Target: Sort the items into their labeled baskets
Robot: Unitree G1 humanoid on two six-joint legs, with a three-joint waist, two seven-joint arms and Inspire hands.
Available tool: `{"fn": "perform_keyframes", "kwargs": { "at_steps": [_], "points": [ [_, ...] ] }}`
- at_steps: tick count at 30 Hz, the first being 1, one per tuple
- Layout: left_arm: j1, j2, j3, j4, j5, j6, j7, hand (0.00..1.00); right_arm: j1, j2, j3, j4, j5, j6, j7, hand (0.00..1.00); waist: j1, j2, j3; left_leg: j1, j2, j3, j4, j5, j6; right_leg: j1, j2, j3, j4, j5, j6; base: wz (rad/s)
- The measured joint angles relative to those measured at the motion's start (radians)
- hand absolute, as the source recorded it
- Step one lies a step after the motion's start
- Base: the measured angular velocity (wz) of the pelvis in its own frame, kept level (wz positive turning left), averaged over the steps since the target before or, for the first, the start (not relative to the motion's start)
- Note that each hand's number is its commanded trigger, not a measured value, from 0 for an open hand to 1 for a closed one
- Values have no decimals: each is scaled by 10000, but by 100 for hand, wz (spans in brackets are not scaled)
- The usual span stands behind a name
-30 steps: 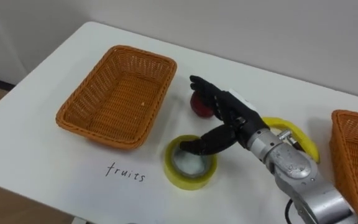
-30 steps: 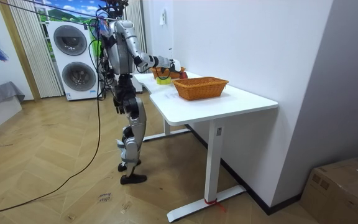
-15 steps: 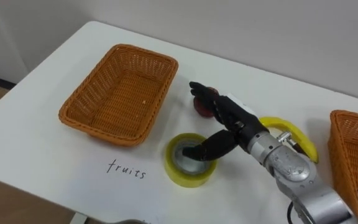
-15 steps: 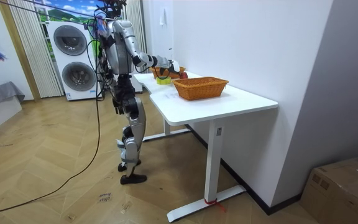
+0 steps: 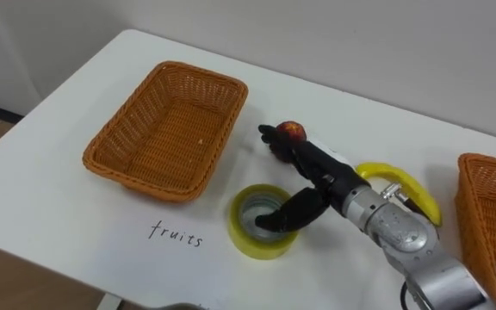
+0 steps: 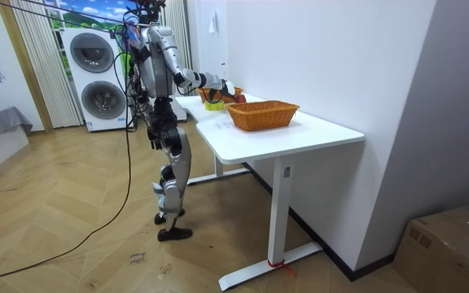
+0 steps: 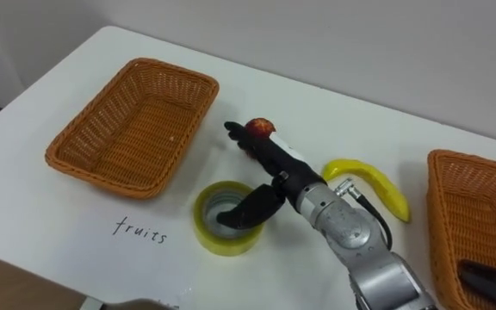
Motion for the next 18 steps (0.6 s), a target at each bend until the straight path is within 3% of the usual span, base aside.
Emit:
{"fn": "perform_keyframes", "kwargs": {
  "at_steps": [6, 13, 18],
  "points": [
    [-39, 4, -9, -3, 4, 139, 50, 0, 0, -37, 14, -1, -228, 88, 311, 0, 29, 10, -15, -34, 0, -42, 33, 1, -1, -17, 0, -35, 4, 0, -1, 1],
    [-78, 106, -19, -50, 3, 137, 122, 0, 2, -159, 311, 2, -909, 162, 997, 0, 17, -74, -115, 35, 0, -14, -37, 8, -5, -1, 4, 30, 9, 2, -3, -1],
    [-84, 113, -29, -220, 1, 126, 121, 0, -2, -218, 367, -22, -1039, 304, 1517, 0, 19, -119, -138, 58, -2, -1, -42, 8, -4, 15, 2, 51, 11, 3, -3, 0]
  ]
}}
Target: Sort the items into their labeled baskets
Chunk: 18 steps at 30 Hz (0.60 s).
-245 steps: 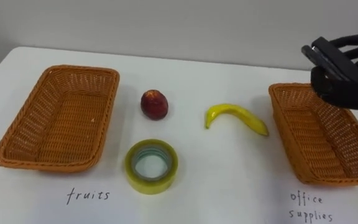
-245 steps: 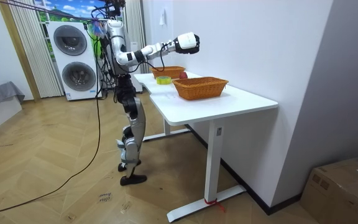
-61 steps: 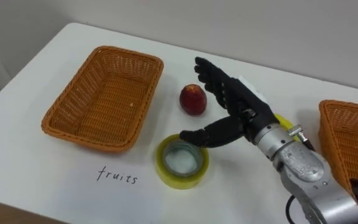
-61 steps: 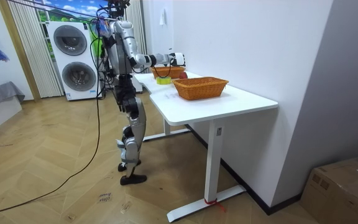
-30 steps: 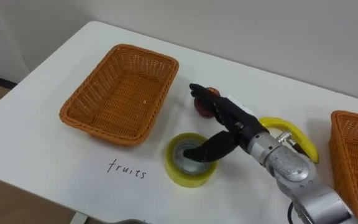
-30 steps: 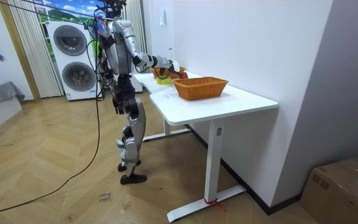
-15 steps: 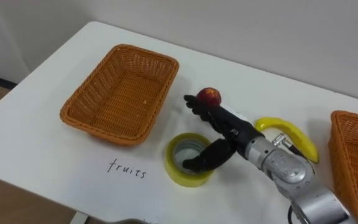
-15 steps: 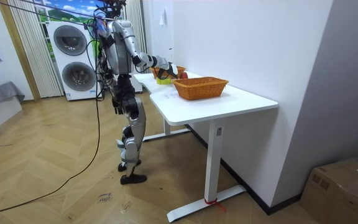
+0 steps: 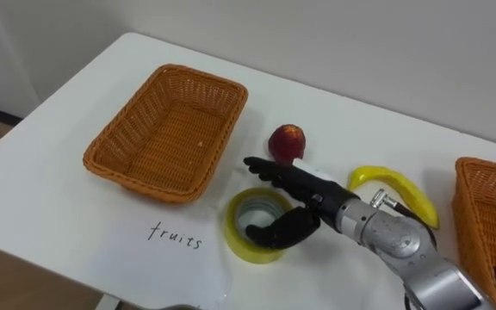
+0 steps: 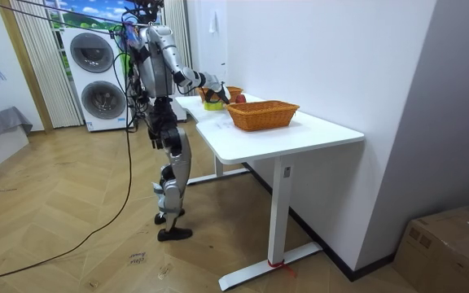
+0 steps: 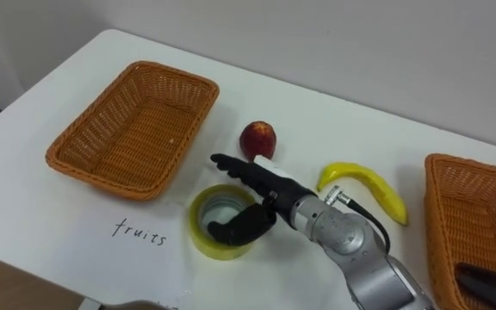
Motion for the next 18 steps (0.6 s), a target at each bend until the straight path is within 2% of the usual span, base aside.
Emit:
{"fn": "perform_keyframes", "kwargs": {
  "at_steps": [5, 13, 18],
  "points": [
    [13, 5, -11, 0, 2, 0, -3, 0, -3, -4, -18, -34, -203, 5, 354, 0, 4, -19, 15, 14, 3, 32, -10, 0, 0, -5, 3, 42, 2, 0, 0, -1],
    [43, 108, -12, 0, 2, -2, -23, 0, -17, -40, -23, -8, -215, -22, 493, 0, 16, -156, 127, 99, 2, 27, -44, -2, 0, 73, 6, -17, -8, 0, 0, 0],
    [4, 122, -18, -1, 2, -10, -98, 0, -17, -40, -31, -7, -402, -53, 583, 0, 17, -150, 134, 137, 2, 34, -40, -5, 0, 102, 5, -20, -8, 0, 0, 0]
  ]
}}
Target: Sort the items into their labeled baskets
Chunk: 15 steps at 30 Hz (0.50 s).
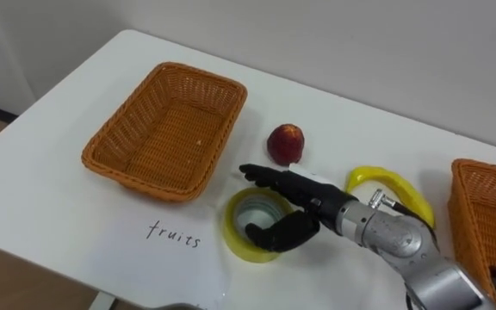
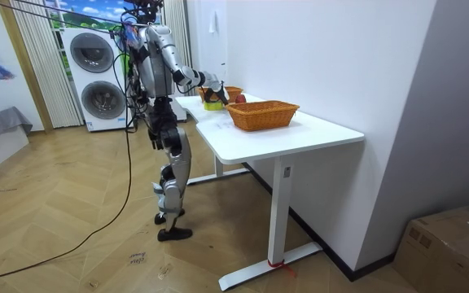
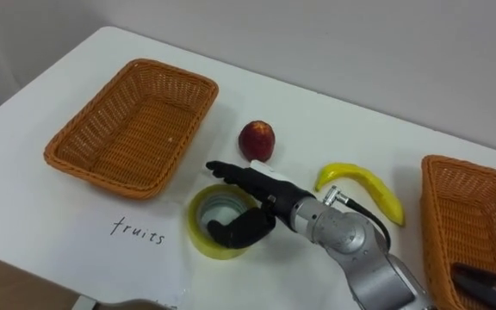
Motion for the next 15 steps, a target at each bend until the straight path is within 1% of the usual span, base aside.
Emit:
{"fn": "perform_keyframes", "kwargs": {
  "at_steps": [3, 4, 5, 6, 9, 12, 15],
  "points": [
    [-50, 5, 0, 10, 1, -3, -54, 0, 0, 1, -2, 10, -227, -45, 82, 0, -1, 17, 9, 19, 1, -2, -1, 0, 0, 17, -1, -5, 0, 0, 0, 0],
    [-75, 7, 0, 17, 2, -3, -134, 0, 0, 1, -11, 9, -329, -64, 146, 25, 2, 29, 10, 21, 1, -2, 0, 0, 0, 19, -2, -4, 1, 0, 0, 0],
    [-81, 7, 0, 21, 2, -3, -165, 0, 0, 2, -13, 9, -382, -74, 166, 43, 2, 34, 11, 24, 1, -2, 0, 0, 0, 21, -2, -3, 2, 0, 0, 0],
    [-86, 6, 1, 22, 2, -3, -210, 0, 0, 2, -22, 8, -453, -82, 204, 100, 2, 45, 12, 27, 1, -2, 3, 0, 0, 26, -3, -4, 2, 0, 0, 0],
    [-137, 8, 16, 21, -3, 1, -296, 0, -18, 3, -62, 30, -555, -94, 264, 100, 24, 80, 30, 42, 2, -1, 5, 0, 1, 31, -7, 3, 4, 0, 0, 0],
    [-135, 6, 25, 21, -1, 16, -396, 0, -52, 5, -215, 74, -849, -206, 159, 100, 64, 95, 34, 47, 2, -1, 7, 1, 1, 41, -8, -2, 3, 0, 0, 0],
    [-177, 2, 24, 20, -1, 20, -420, 0, -181, 6, -433, 307, -1004, -210, 87, 100, 229, 94, 34, 54, 2, -2, 6, 1, 1, 51, -9, -9, 2, 0, 0, 0]
  ]
}}
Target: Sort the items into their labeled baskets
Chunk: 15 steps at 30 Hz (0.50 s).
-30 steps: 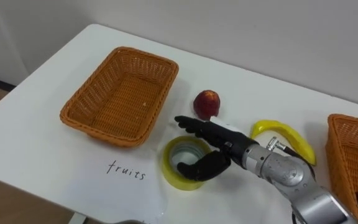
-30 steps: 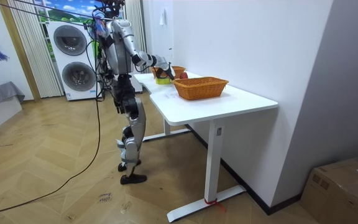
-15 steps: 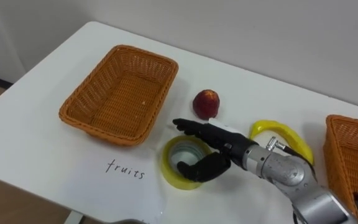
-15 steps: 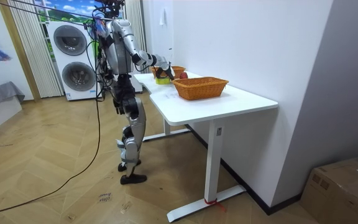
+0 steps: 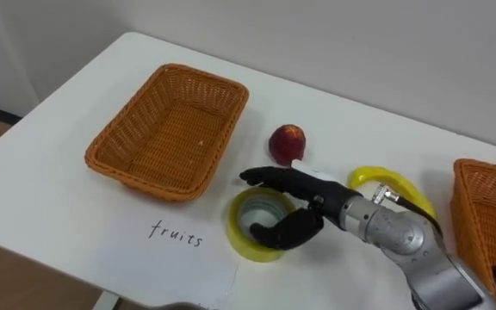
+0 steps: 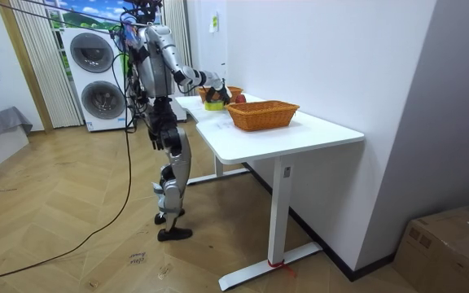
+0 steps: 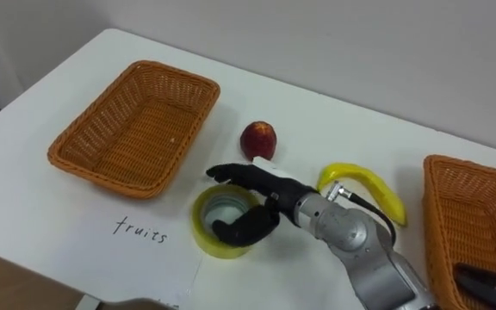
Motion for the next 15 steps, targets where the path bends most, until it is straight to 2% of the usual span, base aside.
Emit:
{"fn": "perform_keyframes", "kwargs": {
  "at_steps": [6, 15],
  "points": [
    [-8, 0, 19, -8, -3, 36, -1, 0, -379, 61, 51, 475, -850, 4, -266, 100, 147, -10, -2, -16, -8, -70, -1, 0, 1, 19, -6, -57, -3, 0, 0, 4],
    [-101, 5, 42, -11, -5, -30, -2, 0, -349, 60, 75, 575, -905, 39, -262, 100, 183, -73, -1, 45, -9, -88, 17, 0, 1, 98, -5, -55, -7, 0, 1, 0]
  ]
}}
